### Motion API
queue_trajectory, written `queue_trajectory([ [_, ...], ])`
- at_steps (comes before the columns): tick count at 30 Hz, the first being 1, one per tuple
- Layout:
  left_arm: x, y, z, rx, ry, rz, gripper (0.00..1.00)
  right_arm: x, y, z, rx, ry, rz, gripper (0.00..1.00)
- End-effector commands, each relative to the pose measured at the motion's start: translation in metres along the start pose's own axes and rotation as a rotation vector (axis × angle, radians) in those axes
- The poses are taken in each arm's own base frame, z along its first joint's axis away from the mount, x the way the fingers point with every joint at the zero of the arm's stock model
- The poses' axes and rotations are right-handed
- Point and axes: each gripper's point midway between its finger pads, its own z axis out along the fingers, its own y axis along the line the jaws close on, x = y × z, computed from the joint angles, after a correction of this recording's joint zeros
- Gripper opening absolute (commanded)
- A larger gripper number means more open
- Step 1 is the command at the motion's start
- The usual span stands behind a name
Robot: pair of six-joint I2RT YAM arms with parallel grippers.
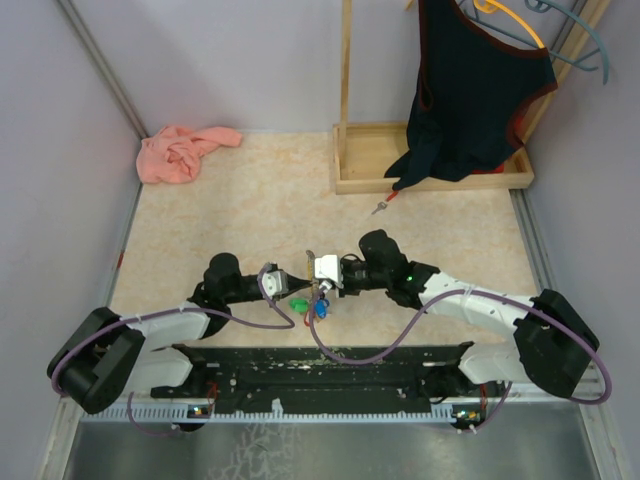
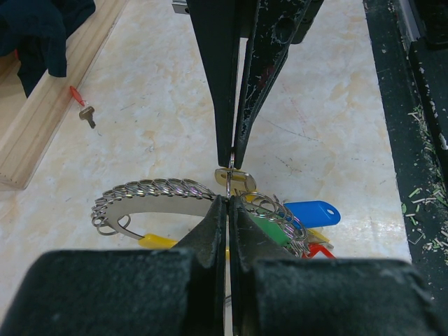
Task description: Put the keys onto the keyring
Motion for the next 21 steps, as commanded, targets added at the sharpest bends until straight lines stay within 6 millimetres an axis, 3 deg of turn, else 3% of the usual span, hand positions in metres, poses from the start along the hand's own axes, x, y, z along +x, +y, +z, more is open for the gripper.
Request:
queue_trajectory([
  [1,-0.0157,0.0063,0.0036,0.008,-0.046,0.039,0.00,-0.0278,-0.0120,0.0030,0.022,-0.074,-0.035,0.00],
  [11,-0.0138,0.0106,0.0022,-0.022,-0.034,0.042,0.00,-0.0191,-0.0117,-0.0015,0.040,-0.035,-0.035,0.00],
  [21,-0.0137,0.0105,0.0025,-0.019,-0.035,0.043,0.00,-0.0227,-0.0110,-0.0009,0.031,-0.049,-0.036,0.00],
])
